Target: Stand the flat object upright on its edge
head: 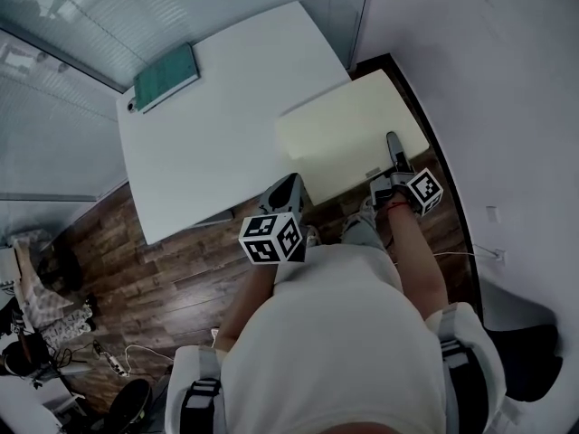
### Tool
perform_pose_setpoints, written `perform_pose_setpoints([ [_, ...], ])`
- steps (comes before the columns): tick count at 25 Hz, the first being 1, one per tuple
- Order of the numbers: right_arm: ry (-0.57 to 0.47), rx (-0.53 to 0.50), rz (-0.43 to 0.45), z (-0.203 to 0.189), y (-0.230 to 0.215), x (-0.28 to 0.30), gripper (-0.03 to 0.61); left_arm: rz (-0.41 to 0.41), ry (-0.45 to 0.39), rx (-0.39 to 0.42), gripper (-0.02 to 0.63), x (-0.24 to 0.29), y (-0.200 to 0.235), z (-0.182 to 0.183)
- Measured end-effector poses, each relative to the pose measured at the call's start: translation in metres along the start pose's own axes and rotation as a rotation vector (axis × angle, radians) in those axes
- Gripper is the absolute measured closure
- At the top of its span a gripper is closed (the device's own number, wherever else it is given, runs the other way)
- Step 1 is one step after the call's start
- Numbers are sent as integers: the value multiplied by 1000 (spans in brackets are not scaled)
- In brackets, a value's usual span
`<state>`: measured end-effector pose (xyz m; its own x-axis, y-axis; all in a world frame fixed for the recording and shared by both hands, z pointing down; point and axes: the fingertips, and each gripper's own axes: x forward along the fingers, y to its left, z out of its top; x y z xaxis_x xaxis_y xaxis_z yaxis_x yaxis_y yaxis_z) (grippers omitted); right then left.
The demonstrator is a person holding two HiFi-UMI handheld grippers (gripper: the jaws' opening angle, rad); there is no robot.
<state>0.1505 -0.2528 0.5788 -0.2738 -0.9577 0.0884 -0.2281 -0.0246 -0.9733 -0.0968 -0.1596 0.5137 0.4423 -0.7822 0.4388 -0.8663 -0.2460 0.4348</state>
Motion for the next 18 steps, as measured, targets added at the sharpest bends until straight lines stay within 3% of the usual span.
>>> perform_pose_setpoints([
  [10, -38, -112, -24, 0, 34, 0, 314, 6, -26, -27, 594, -15, 14, 2],
  [18, -46, -246, 33, 0, 86, 27, 314, 22, -28, -31, 594, -20, 33, 7],
])
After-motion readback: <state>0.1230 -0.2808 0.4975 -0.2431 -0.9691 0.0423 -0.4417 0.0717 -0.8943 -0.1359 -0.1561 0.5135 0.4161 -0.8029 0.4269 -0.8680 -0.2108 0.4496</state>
